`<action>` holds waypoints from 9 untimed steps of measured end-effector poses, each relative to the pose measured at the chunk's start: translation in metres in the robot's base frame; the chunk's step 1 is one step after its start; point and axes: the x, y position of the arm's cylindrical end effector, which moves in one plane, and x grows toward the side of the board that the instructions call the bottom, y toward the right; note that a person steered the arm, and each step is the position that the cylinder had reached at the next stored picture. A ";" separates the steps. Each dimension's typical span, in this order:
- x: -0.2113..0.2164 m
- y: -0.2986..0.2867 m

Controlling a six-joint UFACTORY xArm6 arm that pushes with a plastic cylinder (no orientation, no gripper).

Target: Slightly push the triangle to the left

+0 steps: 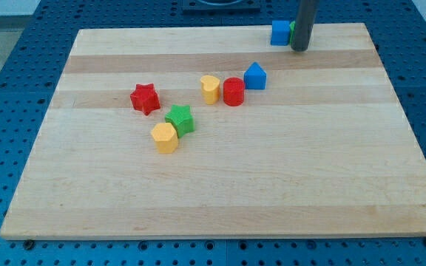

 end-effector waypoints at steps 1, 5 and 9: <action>-0.011 0.000; 0.130 -0.031; 0.078 -0.158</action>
